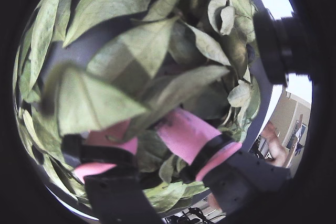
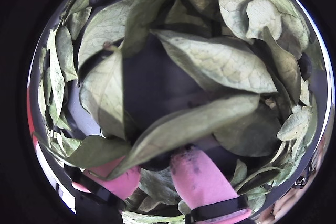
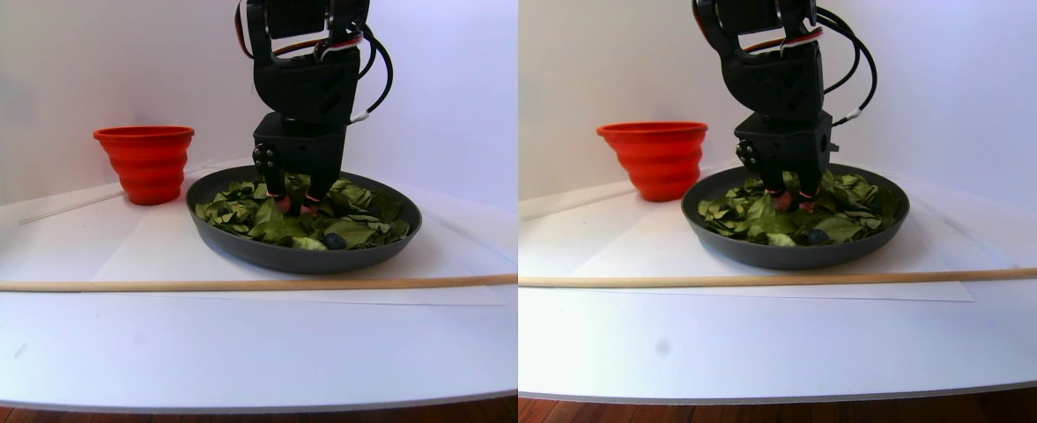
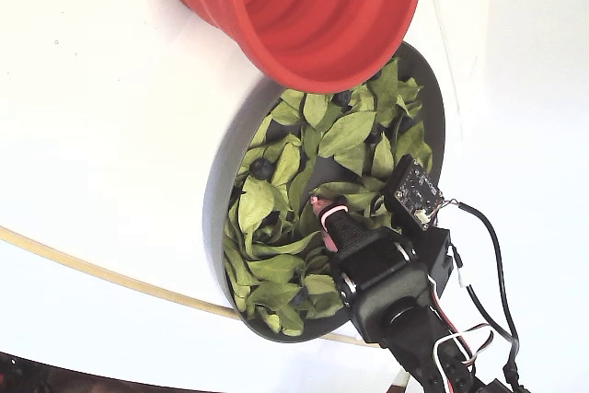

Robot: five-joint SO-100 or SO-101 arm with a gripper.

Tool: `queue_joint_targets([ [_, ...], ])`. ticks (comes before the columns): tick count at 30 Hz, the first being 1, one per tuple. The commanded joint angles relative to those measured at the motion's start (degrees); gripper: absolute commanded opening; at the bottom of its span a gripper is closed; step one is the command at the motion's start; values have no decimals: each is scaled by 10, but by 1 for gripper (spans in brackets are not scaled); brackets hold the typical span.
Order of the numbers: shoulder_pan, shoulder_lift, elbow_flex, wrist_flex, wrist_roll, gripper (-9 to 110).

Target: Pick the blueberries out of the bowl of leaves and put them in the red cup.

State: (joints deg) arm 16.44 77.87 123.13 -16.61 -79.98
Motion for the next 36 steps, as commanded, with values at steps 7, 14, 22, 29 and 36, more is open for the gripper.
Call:
queue_joint_targets([
  [7,0,55,-3,4,-11,9],
  [14,1,72,-6,9,-18,9],
  [22,0,92,-14,24,-23,9],
  [29,1,109,-18,47,-29,9],
  [36,2,124,-21,69,-36,9],
])
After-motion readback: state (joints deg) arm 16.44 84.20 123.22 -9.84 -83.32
